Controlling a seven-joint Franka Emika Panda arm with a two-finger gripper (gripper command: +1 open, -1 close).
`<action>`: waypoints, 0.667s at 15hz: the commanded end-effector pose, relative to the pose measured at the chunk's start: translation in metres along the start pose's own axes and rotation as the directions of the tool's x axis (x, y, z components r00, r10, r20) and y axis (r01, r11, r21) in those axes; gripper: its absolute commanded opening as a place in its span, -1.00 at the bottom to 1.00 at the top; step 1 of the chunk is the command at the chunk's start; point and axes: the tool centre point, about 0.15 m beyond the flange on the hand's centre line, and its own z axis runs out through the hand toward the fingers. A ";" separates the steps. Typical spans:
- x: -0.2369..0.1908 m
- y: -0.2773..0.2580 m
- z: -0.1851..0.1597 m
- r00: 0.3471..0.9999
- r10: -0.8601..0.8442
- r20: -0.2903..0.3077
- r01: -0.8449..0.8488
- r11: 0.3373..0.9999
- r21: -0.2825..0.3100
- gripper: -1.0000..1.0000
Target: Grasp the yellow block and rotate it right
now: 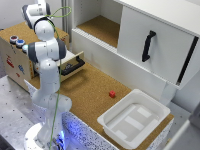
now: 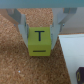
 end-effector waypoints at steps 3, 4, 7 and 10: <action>0.009 0.005 -0.025 1.000 0.015 -0.018 -0.015 1.000 -0.021 1.00; 0.007 0.005 -0.031 1.000 -0.001 -0.016 0.001 1.000 0.001 1.00; 0.000 0.004 -0.048 0.997 -0.058 -0.042 0.059 0.998 0.011 1.00; -0.008 0.003 -0.050 0.977 -0.208 -0.048 0.210 0.976 0.050 1.00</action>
